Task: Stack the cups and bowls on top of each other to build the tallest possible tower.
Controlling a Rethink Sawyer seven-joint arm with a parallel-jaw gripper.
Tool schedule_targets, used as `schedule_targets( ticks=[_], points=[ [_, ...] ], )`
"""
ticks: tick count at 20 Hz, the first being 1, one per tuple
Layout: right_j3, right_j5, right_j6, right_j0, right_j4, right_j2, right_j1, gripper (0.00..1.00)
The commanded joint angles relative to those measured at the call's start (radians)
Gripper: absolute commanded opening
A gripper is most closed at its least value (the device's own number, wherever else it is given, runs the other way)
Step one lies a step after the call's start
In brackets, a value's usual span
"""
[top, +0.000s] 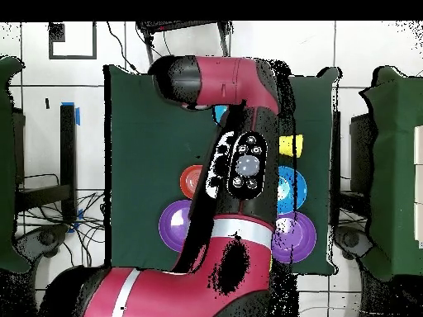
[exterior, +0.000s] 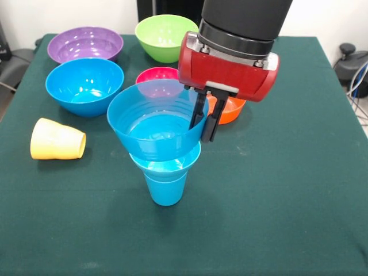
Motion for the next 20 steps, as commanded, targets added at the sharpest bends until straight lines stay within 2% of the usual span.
schedule_targets(
  ticks=[1,11,20],
  points=[
    [-0.066,0.239,-0.379,0.000,-0.173,0.048,0.003,0.00],
    [0.143,0.075,-0.367,-0.050,-0.226,0.105,-0.075,0.00],
    [0.182,0.042,-0.299,-0.066,-0.243,0.146,-0.069,0.00]
  ],
)
